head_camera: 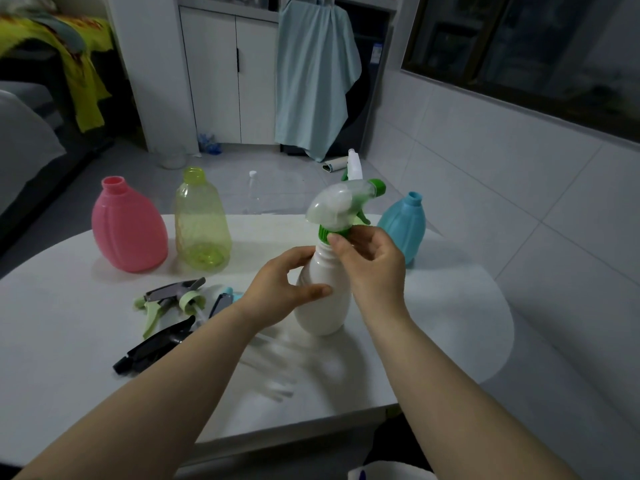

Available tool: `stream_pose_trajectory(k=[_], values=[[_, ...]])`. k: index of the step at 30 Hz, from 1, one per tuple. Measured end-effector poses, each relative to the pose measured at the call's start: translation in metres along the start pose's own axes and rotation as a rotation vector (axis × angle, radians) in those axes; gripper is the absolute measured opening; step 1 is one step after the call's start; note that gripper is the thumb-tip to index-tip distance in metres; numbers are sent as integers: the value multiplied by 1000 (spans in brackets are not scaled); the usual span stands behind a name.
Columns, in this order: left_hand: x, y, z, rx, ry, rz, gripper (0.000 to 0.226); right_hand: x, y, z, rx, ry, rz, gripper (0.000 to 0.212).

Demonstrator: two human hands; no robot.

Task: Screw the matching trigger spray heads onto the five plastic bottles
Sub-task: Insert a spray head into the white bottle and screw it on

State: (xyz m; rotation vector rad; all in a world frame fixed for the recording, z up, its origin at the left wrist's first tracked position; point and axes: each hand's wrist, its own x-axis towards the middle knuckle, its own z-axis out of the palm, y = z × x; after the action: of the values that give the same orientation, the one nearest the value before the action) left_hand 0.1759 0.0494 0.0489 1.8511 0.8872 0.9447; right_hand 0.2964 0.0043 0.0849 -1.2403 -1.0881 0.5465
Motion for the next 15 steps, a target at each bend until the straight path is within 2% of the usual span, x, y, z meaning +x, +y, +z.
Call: stream_pose_trajectory(k=[2, 4, 5, 7, 12, 14, 15], values=[[2, 1, -1, 15, -28, 6, 51, 5, 0, -4, -12, -180, 47, 23], [2, 3, -2, 22, -42, -1, 52, 10, -2, -6, 13, -354, 81, 16], [2, 3, -2, 24, -40, -6, 52, 12, -4, -6, 24, -384, 79, 14], [2, 5, 0, 32, -13, -7, 52, 15, -4, -6, 48, -359, 53, 16], [0, 2, 8, 61, 76, 1, 49, 5, 5, 4, -27, -106, -63, 16], [0, 1, 6, 73, 77, -7, 49, 8, 4, 4, -31, -120, -46, 16], [1, 1, 5, 77, 61, -16, 49, 12, 2, 1, -7, -181, -16, 17]])
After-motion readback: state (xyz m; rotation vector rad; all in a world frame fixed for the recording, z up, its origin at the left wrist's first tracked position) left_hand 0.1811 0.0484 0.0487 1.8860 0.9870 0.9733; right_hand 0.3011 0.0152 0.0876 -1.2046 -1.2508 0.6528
